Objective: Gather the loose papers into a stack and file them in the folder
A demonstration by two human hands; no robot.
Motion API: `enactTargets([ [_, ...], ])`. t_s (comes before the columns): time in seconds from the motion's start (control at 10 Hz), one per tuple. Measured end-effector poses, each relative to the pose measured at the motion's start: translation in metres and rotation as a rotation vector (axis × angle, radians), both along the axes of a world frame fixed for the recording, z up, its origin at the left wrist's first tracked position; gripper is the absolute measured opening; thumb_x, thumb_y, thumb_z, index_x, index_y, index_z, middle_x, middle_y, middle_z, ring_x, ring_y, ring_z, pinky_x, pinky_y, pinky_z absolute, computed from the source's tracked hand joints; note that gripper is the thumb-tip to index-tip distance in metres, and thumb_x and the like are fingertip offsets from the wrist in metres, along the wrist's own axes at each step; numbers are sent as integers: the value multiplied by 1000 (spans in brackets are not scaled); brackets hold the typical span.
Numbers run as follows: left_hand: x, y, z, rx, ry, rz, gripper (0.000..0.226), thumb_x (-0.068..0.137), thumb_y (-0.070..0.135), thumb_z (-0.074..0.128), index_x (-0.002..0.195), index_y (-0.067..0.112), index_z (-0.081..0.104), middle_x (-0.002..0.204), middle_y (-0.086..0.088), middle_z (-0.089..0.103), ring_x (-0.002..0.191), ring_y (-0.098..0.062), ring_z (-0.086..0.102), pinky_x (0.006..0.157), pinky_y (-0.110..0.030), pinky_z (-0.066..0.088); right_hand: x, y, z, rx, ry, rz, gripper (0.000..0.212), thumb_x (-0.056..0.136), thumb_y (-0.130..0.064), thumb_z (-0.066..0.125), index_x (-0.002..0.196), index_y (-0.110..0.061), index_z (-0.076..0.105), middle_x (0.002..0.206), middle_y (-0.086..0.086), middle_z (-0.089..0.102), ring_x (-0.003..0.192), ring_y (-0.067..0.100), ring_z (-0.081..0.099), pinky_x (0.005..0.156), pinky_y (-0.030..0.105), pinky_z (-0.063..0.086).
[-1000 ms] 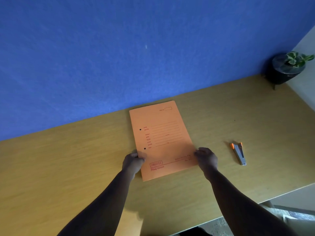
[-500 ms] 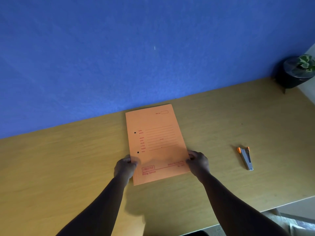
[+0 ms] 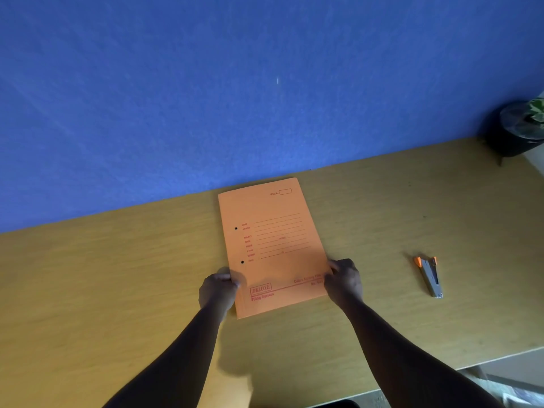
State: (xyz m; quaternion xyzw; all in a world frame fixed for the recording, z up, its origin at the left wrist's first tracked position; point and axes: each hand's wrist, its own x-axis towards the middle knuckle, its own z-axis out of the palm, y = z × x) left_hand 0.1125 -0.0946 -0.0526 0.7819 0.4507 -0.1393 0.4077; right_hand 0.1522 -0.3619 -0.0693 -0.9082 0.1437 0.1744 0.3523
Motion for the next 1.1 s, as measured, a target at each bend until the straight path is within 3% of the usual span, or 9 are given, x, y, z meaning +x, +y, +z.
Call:
enactTargets([
  [0.2,1,-1,-2,30,5,-3,24,84,16,75,108,20,73,106,-4,74,90,-23,67,72,-32,55,-4,2,-4,-55,1,8,44,87,-4,51,130,-7,58,119,8,49,100,25,58,79,41,60],
  [0.3,1,-2,-1,39,3,0,25,84,15,74,108,20,72,107,-4,74,86,-21,64,71,-32,53,-5,1,-3,-63,11,36,43,88,-5,53,131,-9,58,120,7,48,105,24,57,84,41,58],
  [0.5,1,0,4,113,-37,-53,24,87,20,68,111,24,68,110,1,73,88,-19,66,74,-34,56,-2,-4,1,-75,-9,89,37,88,-18,57,124,-10,60,110,5,53,92,20,60,71,35,62],
  [0.7,11,-13,23,297,-142,-271,26,94,26,56,119,28,64,119,7,70,89,-12,65,61,-28,50,3,4,16,-209,-149,218,42,94,-31,52,132,-13,53,127,2,59,117,20,53,93,38,54],
  [0.8,18,-21,30,392,-259,-415,38,98,31,53,135,24,55,132,4,64,113,-18,63,77,-33,54,9,12,27,-301,-226,333,47,99,-34,43,141,-13,45,148,2,45,141,19,32,112,38,35],
  [0.9,25,-25,32,525,-382,-615,49,100,30,49,146,15,44,145,-5,54,133,-25,51,104,-43,47,19,18,40,-329,-239,452,50,102,-38,29,147,-16,36,160,1,25,150,20,10,119,39,19],
  [1.0,33,-28,34,641,-384,-733,58,104,37,30,155,9,29,161,-10,30,151,-26,24,121,-46,19,30,28,53,-345,-297,549,53,103,-39,19,150,-17,29,164,1,10,151,19,-2,122,39,9],
  [1.1,40,-34,39,728,-393,-809,67,99,41,8,155,7,24,164,-12,20,153,-28,13,121,-47,7,37,38,65,-364,-328,628,55,104,-38,16,153,-14,23,164,3,3,151,20,-7,123,40,5],
])
